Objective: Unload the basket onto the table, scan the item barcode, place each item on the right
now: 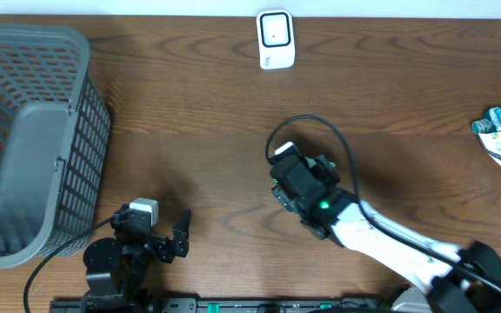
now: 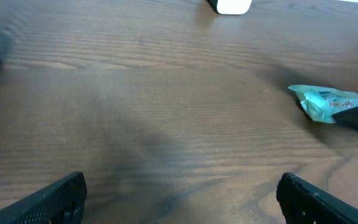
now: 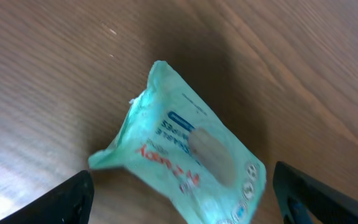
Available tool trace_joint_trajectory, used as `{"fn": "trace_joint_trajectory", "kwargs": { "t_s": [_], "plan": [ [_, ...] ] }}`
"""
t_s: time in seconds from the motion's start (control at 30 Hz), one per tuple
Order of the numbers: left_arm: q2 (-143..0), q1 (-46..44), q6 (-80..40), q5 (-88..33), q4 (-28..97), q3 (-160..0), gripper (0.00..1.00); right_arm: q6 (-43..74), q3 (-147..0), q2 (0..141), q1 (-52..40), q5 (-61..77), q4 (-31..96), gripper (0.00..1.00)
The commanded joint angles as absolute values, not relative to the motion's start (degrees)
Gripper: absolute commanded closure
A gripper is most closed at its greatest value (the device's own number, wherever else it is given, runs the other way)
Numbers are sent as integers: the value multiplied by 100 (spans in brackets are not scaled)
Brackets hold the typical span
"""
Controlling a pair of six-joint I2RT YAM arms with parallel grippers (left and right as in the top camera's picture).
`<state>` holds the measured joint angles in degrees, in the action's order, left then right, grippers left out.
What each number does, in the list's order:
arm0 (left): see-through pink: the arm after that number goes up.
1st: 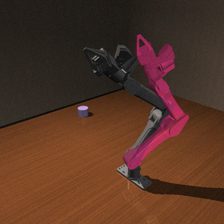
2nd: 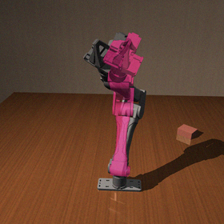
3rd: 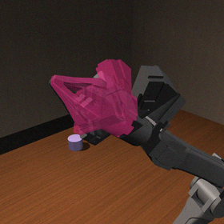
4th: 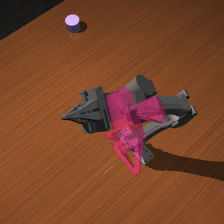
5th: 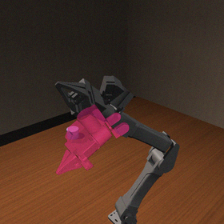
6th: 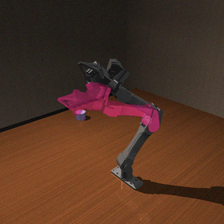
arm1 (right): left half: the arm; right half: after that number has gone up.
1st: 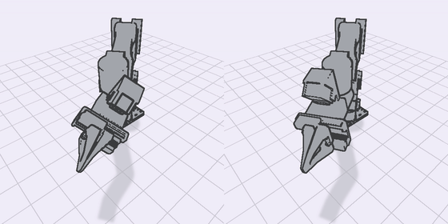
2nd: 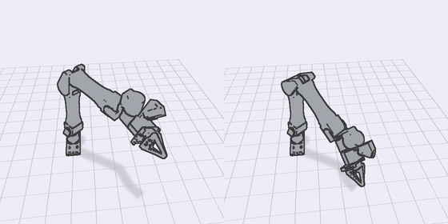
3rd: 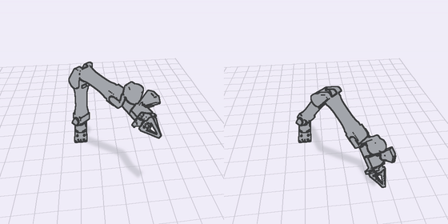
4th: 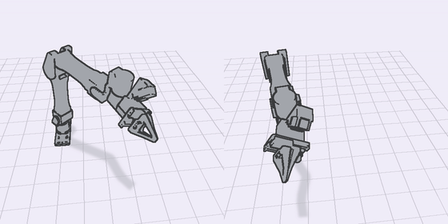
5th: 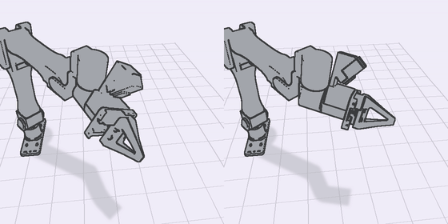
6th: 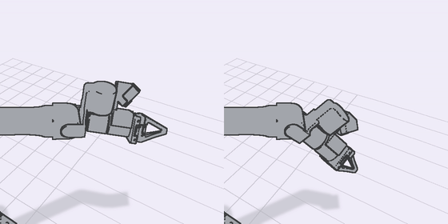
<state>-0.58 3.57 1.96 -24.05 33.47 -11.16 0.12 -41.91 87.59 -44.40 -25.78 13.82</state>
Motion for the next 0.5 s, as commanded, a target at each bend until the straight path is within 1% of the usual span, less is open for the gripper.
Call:
{"fn": "trace_joint_trajectory", "kwargs": {
  "t_s": [0.0, 0.1, 0.23, 0.43, 0.47],
  "plan": [
    [-23, 346, 276, -2438, 3343, -1142, 2, -58, -4359, 9161, -4733, -3059, 1310, 12],
    [-23, 346, 276, -2438, 3343, -1142, 2, 158, -4501, 9411, -4934, -3214, 1376, 11],
    [-23, 346, 276, -2438, 3343, -1142, 2, 421, -4506, 9566, -4936, -3293, 1476, 12],
    [-23, 346, 276, -2438, 3343, -1142, 2, 580, -4515, 10130, -4880, -3498, 1520, 25],
    [-23, 346, 276, -2438, 3343, -1142, 2, 690, -4521, 10245, -4864, -3498, 1562, 30]
  ]
}}
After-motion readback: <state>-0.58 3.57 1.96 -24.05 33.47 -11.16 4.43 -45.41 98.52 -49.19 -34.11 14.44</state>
